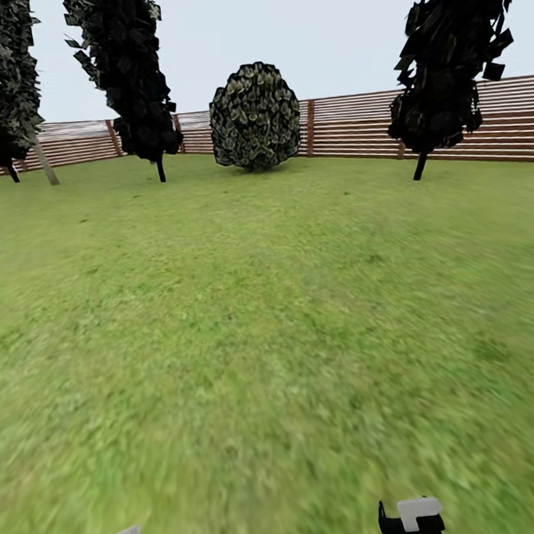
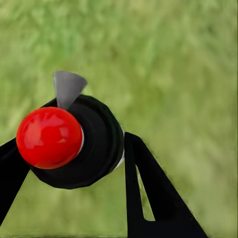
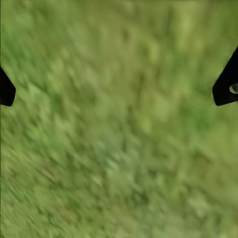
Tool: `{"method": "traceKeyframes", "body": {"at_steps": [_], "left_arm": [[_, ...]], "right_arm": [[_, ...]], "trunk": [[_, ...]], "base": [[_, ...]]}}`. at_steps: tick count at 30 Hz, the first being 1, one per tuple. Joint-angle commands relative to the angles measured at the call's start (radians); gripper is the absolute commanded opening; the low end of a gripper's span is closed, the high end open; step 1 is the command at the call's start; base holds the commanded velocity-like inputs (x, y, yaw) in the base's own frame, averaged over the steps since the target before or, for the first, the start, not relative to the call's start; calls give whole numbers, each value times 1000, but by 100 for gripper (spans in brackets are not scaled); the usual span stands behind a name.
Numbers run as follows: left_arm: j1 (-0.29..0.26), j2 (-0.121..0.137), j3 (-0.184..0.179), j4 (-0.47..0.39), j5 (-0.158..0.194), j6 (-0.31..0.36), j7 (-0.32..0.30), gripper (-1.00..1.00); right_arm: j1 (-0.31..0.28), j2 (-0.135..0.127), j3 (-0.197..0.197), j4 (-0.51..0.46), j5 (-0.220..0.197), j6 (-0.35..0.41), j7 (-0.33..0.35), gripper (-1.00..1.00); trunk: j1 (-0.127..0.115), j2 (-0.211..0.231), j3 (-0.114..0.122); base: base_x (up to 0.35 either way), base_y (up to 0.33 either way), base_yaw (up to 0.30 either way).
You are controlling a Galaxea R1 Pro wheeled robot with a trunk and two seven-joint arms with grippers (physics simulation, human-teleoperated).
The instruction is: In the garden, pick up the pesticide atomizer on the floor and spray pesticide onto both trees until each tree trunk is fully covered.
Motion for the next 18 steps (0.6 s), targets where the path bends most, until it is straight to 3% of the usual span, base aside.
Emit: {"method": "traceKeyframes", "body": {"at_steps": [1,18], "left_arm": [[-1,0,9,1,-10,-4,-1,-100],[-1,0,9,1,-10,-4,-1,-100]], "right_arm": [[-1,1,-7,1,11,-2,-6,100],[-1,3,-7,1,11,-2,-6,100]], "trunk": [[0,0,-1],[0,0,-5]], "base": [[0,0,275],[0,0,279]]}}
